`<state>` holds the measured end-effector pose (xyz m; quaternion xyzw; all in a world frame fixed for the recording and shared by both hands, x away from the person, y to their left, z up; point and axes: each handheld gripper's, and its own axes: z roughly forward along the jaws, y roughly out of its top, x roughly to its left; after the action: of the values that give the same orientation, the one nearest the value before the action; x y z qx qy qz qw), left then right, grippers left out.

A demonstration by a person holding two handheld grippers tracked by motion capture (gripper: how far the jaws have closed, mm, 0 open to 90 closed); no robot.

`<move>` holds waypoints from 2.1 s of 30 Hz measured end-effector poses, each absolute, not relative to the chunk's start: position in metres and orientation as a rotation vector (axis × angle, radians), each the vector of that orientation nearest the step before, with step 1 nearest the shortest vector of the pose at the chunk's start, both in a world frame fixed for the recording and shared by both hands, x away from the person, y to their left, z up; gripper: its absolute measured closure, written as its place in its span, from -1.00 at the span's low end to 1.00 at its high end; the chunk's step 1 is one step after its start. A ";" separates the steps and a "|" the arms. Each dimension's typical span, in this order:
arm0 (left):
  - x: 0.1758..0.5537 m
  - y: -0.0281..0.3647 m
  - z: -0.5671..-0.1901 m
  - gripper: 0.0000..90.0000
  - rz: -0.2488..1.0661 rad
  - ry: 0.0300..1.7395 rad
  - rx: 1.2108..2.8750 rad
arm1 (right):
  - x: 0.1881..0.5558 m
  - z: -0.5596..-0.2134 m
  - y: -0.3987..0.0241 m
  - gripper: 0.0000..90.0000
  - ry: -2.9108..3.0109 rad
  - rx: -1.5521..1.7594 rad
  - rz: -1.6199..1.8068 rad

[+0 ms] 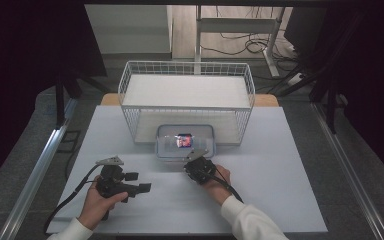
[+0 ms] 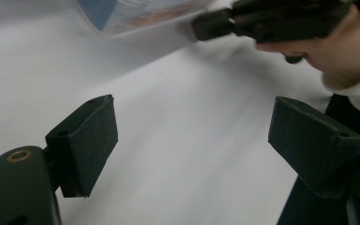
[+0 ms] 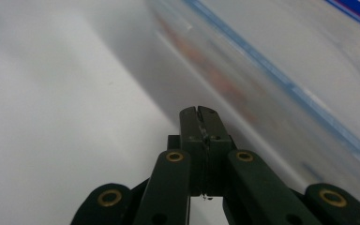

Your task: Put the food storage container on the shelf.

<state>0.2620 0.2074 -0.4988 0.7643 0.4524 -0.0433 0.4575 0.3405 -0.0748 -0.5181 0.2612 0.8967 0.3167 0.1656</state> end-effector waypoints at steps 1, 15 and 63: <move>0.262 0.208 -0.498 -0.65 -0.104 1.114 1.883 | 0.343 -0.518 -0.073 0.98 2.545 0.757 0.903; 0.262 0.209 -0.498 -0.65 -0.090 1.121 1.889 | 0.369 -0.505 -0.067 0.98 2.449 0.839 0.949; 0.262 0.210 -0.499 -0.64 -0.014 1.135 1.898 | 0.299 -0.461 -0.172 0.24 2.485 0.841 1.169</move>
<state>0.2623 0.2105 -0.4987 0.7671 0.4588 -0.0056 0.4484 0.2986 -0.1720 -0.4605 0.2900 0.8574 0.4034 0.1342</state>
